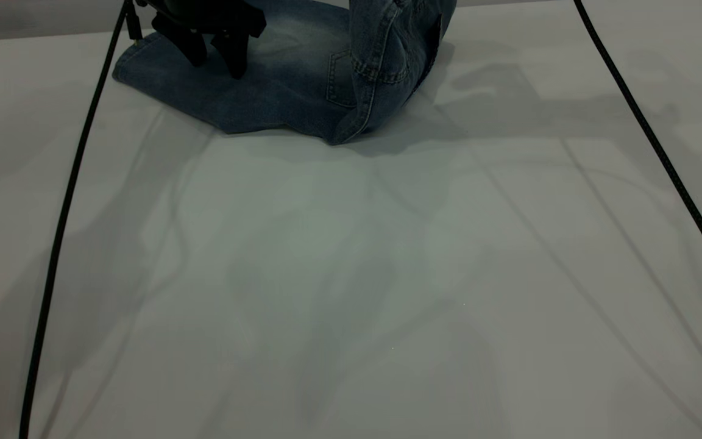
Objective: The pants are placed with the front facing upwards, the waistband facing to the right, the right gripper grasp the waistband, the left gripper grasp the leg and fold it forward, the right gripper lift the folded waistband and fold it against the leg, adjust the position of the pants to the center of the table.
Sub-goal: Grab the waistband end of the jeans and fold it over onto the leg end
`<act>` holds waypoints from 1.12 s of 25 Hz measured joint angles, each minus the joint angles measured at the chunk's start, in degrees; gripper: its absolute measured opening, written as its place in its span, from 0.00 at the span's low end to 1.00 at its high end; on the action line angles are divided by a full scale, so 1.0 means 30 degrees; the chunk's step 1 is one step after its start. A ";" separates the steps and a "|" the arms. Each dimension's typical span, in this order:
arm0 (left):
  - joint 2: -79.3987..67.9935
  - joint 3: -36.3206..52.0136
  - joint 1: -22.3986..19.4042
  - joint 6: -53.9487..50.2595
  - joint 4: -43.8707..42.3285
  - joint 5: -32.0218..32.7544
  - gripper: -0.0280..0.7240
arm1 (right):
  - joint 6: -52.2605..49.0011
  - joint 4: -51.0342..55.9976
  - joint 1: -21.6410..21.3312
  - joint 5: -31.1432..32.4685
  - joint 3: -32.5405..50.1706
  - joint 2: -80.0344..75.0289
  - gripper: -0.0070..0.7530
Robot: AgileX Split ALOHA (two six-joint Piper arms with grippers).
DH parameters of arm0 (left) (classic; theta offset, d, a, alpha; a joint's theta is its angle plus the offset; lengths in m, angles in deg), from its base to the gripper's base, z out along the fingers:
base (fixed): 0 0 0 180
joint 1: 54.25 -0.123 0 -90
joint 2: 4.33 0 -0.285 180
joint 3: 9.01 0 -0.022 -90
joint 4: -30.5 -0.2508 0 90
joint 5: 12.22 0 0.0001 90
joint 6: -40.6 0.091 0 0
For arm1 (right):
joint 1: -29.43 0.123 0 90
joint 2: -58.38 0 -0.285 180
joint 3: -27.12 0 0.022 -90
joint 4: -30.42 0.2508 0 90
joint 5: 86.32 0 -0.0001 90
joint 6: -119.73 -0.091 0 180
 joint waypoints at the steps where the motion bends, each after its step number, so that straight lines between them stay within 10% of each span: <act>1: -0.0012 0.0000 0.0000 0.0000 0.0000 0.0000 0.66 | 0.0000 0.0000 0.0000 0.0000 0.0000 0.0025 0.06; 28: -0.0198 0.0000 0.1365 0.0394 0.1443 -0.0304 0.66 | -0.0227 -0.0620 -0.1729 0.0433 0.0000 0.0169 0.06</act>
